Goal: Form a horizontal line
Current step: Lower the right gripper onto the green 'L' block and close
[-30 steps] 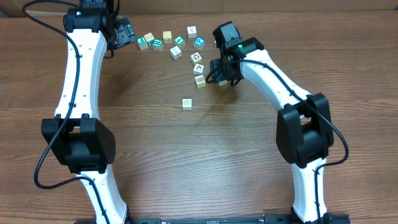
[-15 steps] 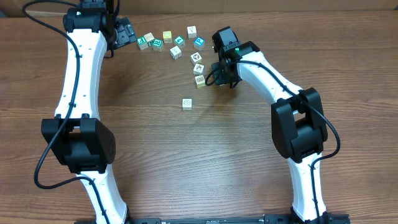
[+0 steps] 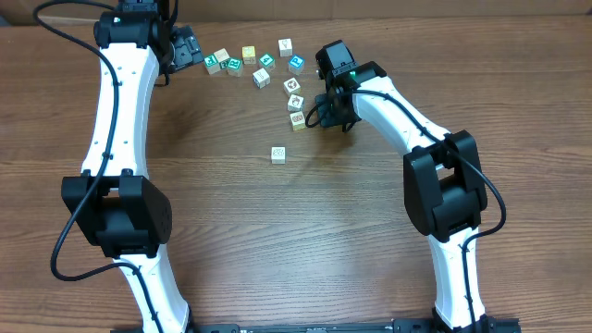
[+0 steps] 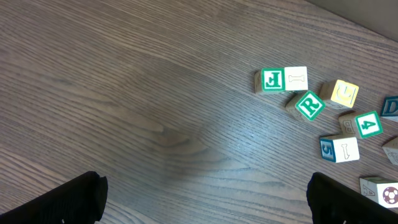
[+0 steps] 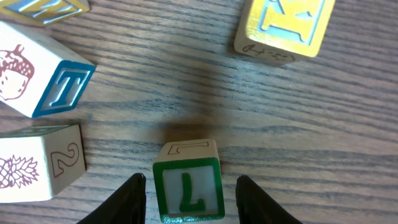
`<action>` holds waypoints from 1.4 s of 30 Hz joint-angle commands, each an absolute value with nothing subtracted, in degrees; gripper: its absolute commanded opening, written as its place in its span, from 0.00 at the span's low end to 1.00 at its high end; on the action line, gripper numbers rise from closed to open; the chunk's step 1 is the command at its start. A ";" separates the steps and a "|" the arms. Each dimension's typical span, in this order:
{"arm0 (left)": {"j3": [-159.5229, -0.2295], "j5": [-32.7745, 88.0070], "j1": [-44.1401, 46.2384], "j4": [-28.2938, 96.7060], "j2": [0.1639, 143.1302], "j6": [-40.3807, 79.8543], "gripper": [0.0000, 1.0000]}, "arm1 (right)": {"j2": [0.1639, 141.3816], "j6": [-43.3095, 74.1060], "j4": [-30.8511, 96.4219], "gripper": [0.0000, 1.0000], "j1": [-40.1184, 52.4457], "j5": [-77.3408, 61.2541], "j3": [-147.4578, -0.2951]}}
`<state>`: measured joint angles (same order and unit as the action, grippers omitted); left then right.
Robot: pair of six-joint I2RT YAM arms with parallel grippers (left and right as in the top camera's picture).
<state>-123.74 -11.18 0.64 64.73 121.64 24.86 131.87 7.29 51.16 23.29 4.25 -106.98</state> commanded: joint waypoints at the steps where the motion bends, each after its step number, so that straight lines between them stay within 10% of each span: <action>1: -124.49 -11.33 0.62 64.66 121.40 24.21 1.00 | 131.83 7.25 51.00 0.43 23.11 3.97 -106.83; 6: -124.49 -11.33 0.62 64.64 121.40 24.21 1.00 | 131.83 7.25 51.11 0.29 23.11 3.99 -106.83; 16: -124.49 -11.31 0.62 64.66 121.40 24.18 1.00 | 131.83 7.62 51.70 0.43 23.11 3.99 -106.83; 42: -124.49 -11.31 0.62 64.66 121.40 24.21 1.00 | 124.84 12.49 57.43 0.22 23.11 3.95 -108.14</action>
